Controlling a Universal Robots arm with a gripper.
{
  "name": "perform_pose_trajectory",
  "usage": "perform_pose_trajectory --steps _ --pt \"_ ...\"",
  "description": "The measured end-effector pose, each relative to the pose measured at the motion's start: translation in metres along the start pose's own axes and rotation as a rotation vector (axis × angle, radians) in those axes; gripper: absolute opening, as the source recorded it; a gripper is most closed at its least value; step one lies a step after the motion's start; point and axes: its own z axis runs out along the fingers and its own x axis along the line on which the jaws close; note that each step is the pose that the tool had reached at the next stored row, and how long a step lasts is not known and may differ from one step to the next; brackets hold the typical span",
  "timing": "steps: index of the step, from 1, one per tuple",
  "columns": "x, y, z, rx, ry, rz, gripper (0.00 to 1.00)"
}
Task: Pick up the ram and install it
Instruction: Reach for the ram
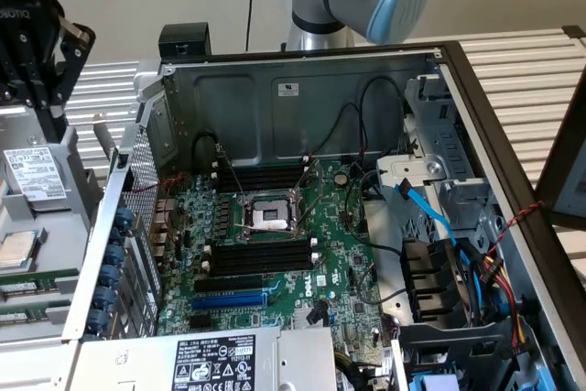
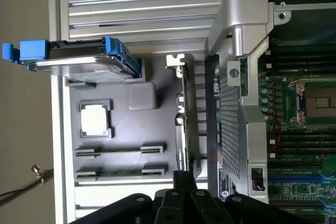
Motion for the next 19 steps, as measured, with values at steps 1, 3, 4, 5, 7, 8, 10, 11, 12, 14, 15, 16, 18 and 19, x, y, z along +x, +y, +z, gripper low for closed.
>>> perform_pose_trajectory --steps 1,3,4,5,7,8,10,11,12,14,15,16,18,19 --pt "0.004 -0.0004 0.0014 0.0002 0.0028 0.000 0.10" --pt "0.013 -0.0013 0.0048 0.0005 0.0070 0.000 0.10" --pt "0.018 -0.0017 0.0066 0.0007 0.0085 0.000 0.10" --pt "0.022 -0.0021 0.0085 0.0007 0.0094 0.000 0.10" --pt "0.031 -0.0030 0.0125 0.0008 0.0103 0.000 0.10" --pt "0.036 -0.0035 0.0146 0.0008 0.0106 0.000 0.10" --pt "0.045 -0.0045 0.0186 0.0008 0.0111 0.000 0.10" --pt "0.049 -0.0050 0.0206 0.0009 0.0115 0.000 0.10" --pt "0.053 -0.0054 0.0226 0.0008 0.0116 0.000 0.10" --pt "0.061 -0.0063 0.0266 0.0009 0.0119 0.000 0.10" --pt "0.063 -0.0068 0.0284 0.0010 0.0122 -0.001 0.10" --pt "0.064 -0.0070 0.0305 0.0008 0.0120 -0.002 0.10" --pt "0.065 -0.0075 0.0339 0.0011 0.0122 -0.005 0.10" --pt "0.065 -0.0076 0.0356 0.0012 0.0124 -0.006 0.10"
